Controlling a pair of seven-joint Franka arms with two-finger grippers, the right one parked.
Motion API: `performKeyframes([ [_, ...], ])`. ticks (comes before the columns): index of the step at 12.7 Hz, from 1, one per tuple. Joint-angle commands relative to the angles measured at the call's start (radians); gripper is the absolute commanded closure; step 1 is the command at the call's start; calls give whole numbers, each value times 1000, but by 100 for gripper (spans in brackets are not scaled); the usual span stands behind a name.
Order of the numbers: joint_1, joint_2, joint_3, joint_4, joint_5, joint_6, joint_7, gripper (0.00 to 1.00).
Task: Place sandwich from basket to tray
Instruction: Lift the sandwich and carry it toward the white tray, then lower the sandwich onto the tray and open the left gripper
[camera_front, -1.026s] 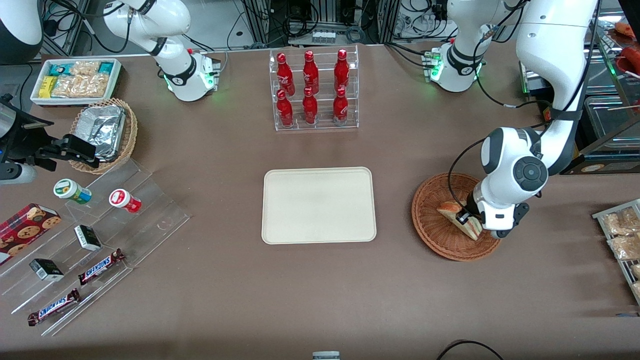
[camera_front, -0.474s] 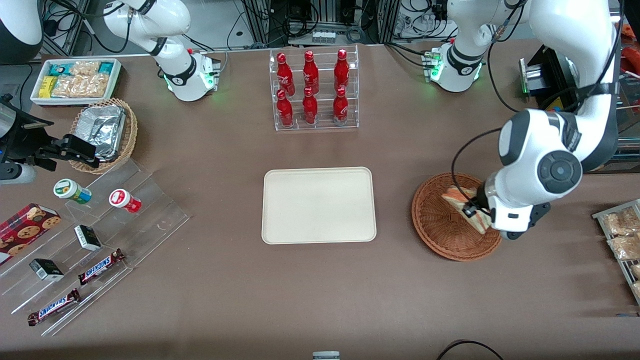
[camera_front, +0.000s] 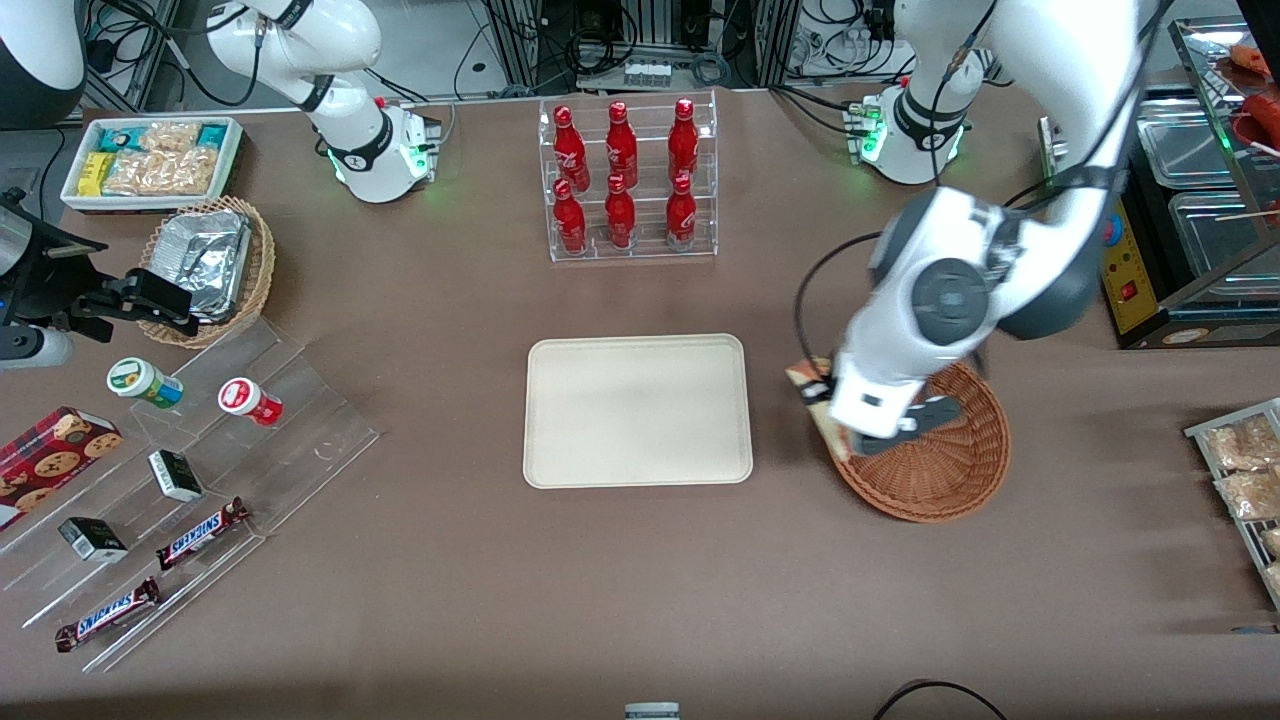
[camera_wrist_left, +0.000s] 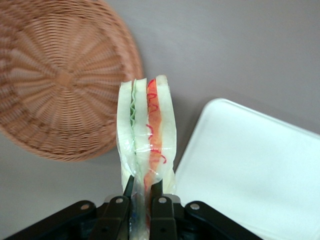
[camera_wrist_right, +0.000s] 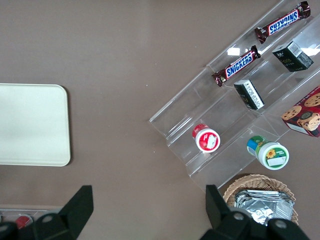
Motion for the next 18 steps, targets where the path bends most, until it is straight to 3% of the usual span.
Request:
performKeyframes([
  [1, -79, 85, -2, 87, 32, 38, 5, 100],
  [4, -180, 146, 1, 92, 35, 131, 2, 100],
  [6, -206, 204, -2, 98, 110, 194, 5, 100],
  [9, -272, 270, 1, 100, 155, 282, 5, 100],
  [15, -308, 353, 1, 100, 218, 326, 2, 100],
  [16, -309, 355, 1, 100, 218, 326, 4, 84],
  [17, -309, 355, 1, 100, 218, 326, 2, 29],
  [18, -309, 355, 1, 100, 218, 325, 1, 1],
])
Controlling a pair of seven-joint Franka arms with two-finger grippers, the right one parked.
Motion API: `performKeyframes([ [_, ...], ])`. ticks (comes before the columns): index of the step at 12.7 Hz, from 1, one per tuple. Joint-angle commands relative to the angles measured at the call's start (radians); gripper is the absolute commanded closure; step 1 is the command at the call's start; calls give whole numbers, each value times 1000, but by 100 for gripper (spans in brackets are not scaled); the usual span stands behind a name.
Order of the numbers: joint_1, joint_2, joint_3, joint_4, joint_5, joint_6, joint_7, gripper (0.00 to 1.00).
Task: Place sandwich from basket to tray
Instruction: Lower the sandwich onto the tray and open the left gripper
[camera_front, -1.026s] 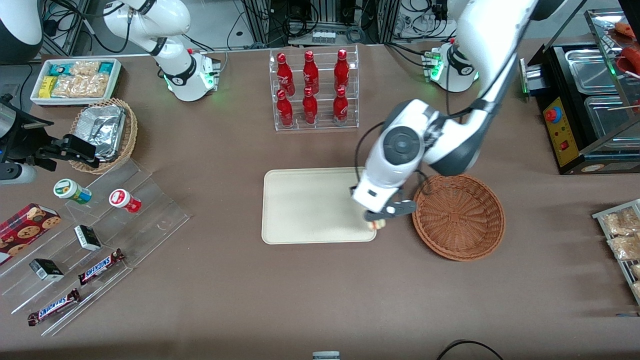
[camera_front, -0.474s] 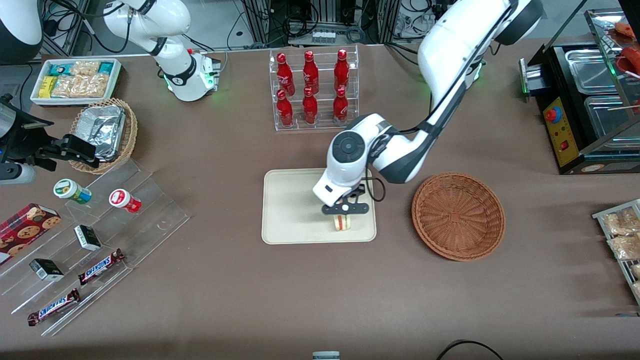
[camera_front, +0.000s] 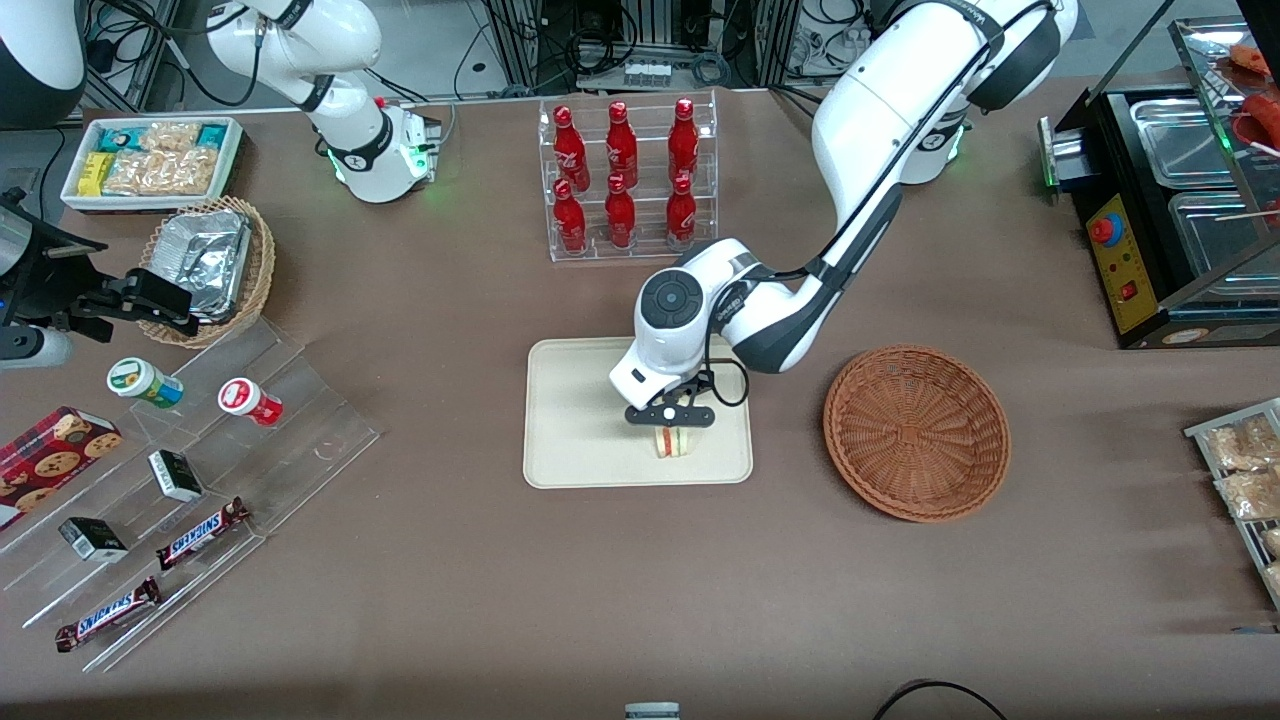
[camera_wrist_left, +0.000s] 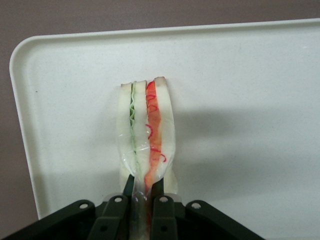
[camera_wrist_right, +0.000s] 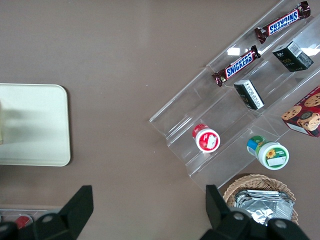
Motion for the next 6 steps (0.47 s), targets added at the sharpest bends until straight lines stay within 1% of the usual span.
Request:
performKeyframes([
  [1, -17, 16, 8, 30, 11, -11, -11, 1],
  [3, -5, -5, 8, 42, -7, -18, -16, 1],
  [4, 0, -36, 11, 45, -38, -35, -16, 1],
  [6, 30, -88, 14, 56, -60, -93, -19, 1],
])
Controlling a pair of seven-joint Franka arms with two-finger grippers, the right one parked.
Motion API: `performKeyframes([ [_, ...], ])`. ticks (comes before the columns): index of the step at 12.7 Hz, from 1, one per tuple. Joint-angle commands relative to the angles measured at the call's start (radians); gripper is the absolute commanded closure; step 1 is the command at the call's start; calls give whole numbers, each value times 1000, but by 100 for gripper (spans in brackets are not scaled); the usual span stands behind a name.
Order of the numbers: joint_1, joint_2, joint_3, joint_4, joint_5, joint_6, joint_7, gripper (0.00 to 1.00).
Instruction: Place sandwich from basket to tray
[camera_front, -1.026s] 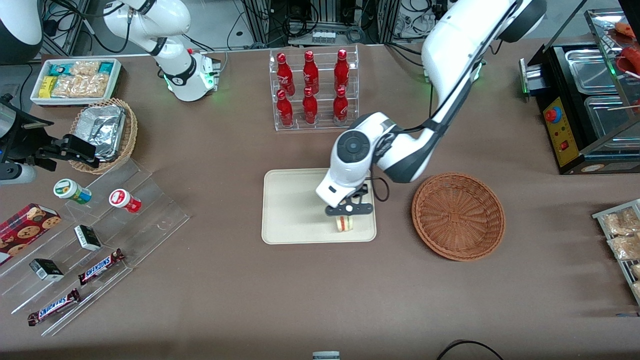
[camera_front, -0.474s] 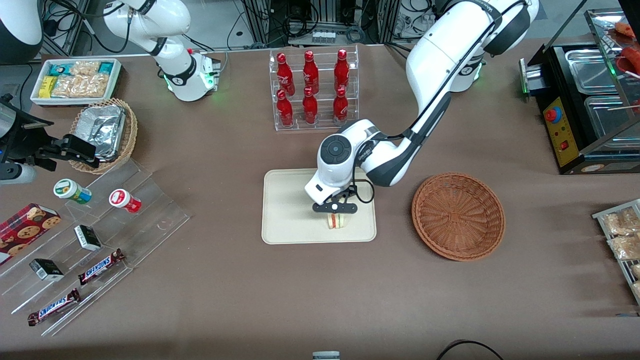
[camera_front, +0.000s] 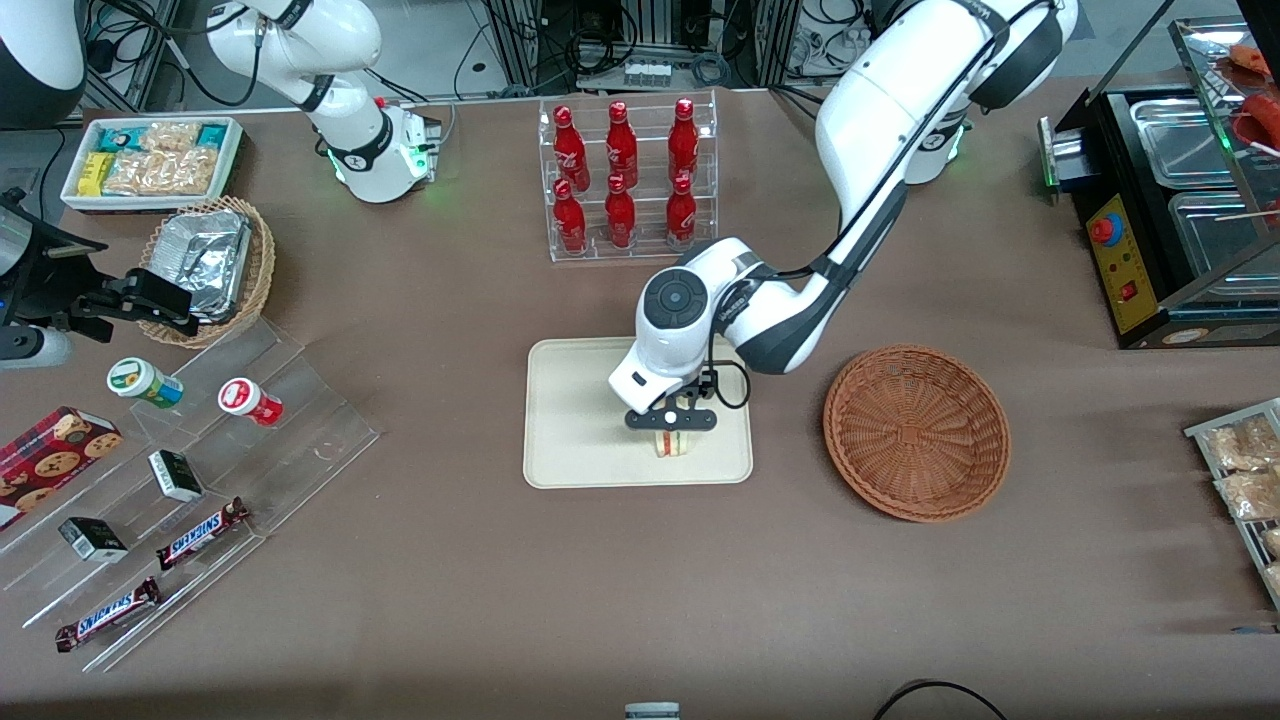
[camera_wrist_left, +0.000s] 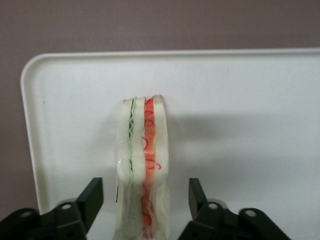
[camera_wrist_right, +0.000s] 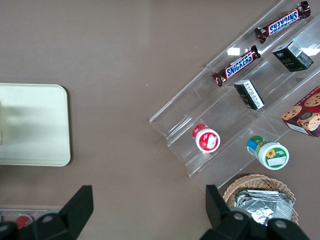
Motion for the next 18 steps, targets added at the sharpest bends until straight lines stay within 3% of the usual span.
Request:
performKeyframes([
  [1, 31, -102, 9, 9, -28, -109, -16, 1],
  [5, 108, -255, 11, 9, -91, -236, -20, 1],
  [9, 249, -442, 29, 2, -148, -469, -11, 0],
  [14, 430, -567, 29, -3, -148, -640, 194, 0],
  [18, 517, -605, 29, -4, -151, -692, 343, 0],
])
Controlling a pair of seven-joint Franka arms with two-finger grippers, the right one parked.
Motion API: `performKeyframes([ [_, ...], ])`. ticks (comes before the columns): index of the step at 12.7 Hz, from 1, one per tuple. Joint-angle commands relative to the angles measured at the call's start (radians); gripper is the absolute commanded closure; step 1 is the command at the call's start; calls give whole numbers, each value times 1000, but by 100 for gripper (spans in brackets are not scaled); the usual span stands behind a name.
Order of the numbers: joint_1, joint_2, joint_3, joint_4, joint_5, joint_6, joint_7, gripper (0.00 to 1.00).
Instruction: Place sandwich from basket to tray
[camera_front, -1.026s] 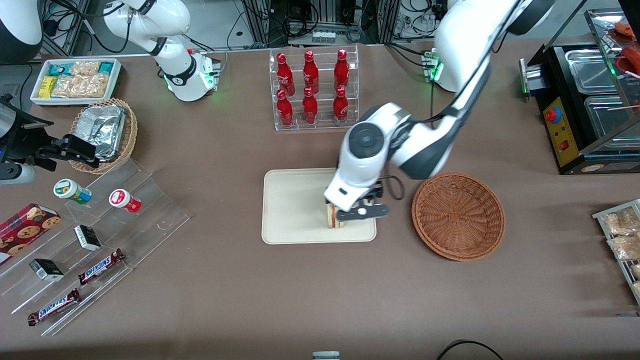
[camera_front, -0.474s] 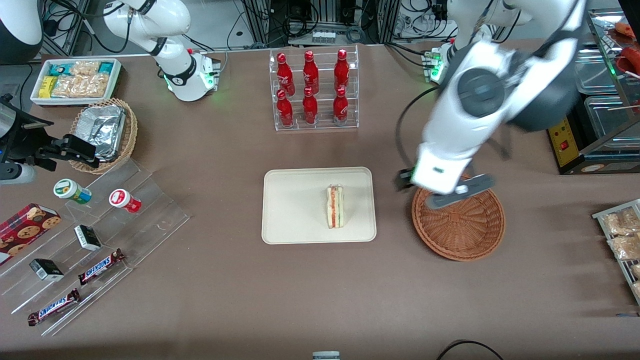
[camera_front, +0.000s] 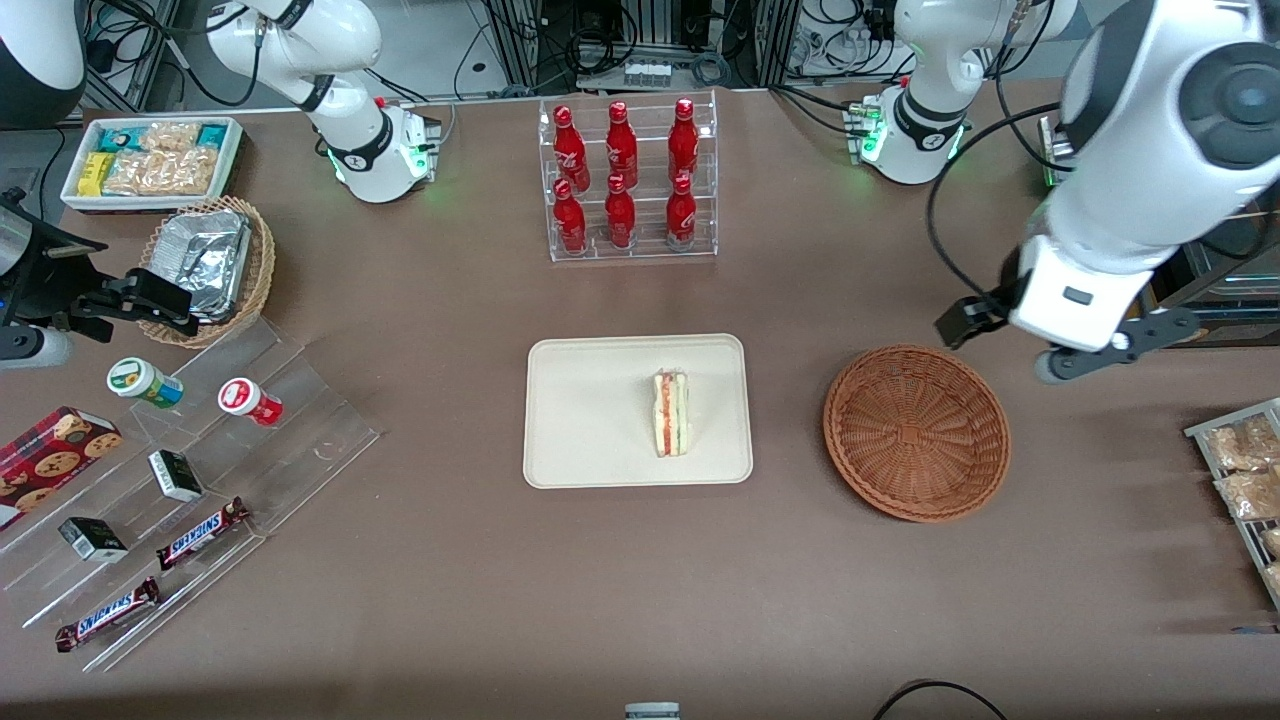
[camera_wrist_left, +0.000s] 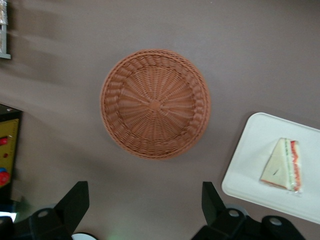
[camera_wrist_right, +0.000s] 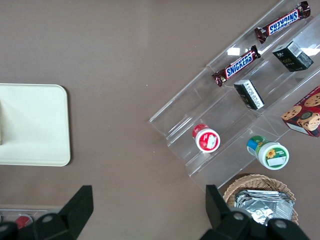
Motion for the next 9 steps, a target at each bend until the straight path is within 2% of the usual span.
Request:
performKeyframes([
  [1, 64, -48, -8, -34, -20, -25, 103, 0],
  [3, 107, -62, -1, -34, -53, -45, 200, 0],
  [4, 101, -74, 37, -32, -55, -57, 261, 1],
  [8, -35, -102, 285, -32, -82, -105, 473, 0],
  [9, -54, -105, 323, -34, -84, -108, 510, 0],
])
